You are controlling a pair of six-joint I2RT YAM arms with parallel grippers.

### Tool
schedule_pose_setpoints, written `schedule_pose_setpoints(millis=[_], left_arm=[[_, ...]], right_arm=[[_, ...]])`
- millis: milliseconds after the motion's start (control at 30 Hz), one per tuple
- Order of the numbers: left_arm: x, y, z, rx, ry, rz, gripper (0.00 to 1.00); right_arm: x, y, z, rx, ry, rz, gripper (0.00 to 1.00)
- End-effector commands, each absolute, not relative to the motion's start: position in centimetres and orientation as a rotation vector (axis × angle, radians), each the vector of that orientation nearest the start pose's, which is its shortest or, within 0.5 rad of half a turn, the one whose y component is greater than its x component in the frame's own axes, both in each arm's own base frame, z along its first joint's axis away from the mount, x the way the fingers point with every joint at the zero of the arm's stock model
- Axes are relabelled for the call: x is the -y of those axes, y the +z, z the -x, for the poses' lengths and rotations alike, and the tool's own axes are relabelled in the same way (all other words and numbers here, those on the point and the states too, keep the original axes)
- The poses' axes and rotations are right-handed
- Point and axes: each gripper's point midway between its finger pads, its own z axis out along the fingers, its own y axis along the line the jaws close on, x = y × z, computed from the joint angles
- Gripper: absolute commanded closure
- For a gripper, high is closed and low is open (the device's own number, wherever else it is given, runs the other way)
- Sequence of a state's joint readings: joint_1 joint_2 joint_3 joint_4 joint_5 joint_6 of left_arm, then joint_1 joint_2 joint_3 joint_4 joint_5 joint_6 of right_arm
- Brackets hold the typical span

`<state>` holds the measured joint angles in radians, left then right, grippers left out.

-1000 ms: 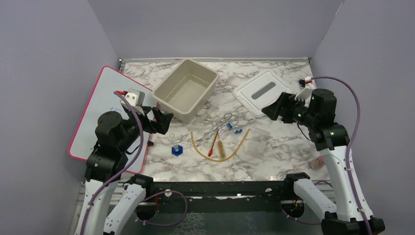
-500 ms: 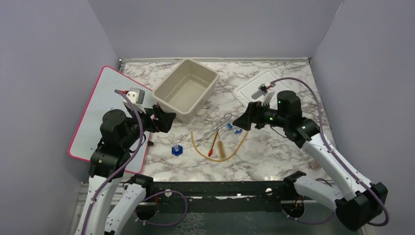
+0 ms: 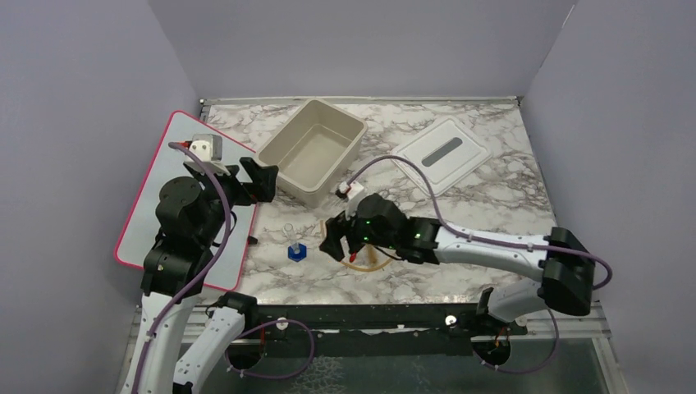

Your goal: Organize the chemistry lab equipment

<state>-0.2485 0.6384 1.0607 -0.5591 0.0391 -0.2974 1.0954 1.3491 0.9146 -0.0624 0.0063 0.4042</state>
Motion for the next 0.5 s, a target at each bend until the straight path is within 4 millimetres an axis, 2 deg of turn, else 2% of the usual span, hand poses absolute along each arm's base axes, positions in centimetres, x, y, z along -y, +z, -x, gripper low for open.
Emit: schedule_pose_setpoints(millis=[0, 100, 233, 400, 467], left_arm=[[6.2, 39.0, -24.7, -1.611, -0.350, 0.067, 0.01], [6.0, 39.5, -25.1, -1.604, -0.337, 0.081, 0.01], [5.5, 40.0, -25.1, -1.593, -0.321, 0.104, 0.01], [5.2, 40.2, -25.1, -1.586, -0.300, 0.101, 0.01], [5.1, 40.0, -25.1, -1.589, -0.293, 0.106, 0.01]], right_arm=[[-43.1, 19.3, -19.1, -1.970, 0.867, 0.605, 0.23], [-45.9, 17.1, -19.3, -2.016, 0.899, 0.565, 0.24], [-48.6, 15.8, -19.3, -2.015, 0.940, 0.589, 0.27], [-50.3, 14.5, -20.1, -2.012, 0.898, 0.618, 0.31], [-50.9, 14.7, -20.4, -1.982, 0.888, 0.638, 0.35]])
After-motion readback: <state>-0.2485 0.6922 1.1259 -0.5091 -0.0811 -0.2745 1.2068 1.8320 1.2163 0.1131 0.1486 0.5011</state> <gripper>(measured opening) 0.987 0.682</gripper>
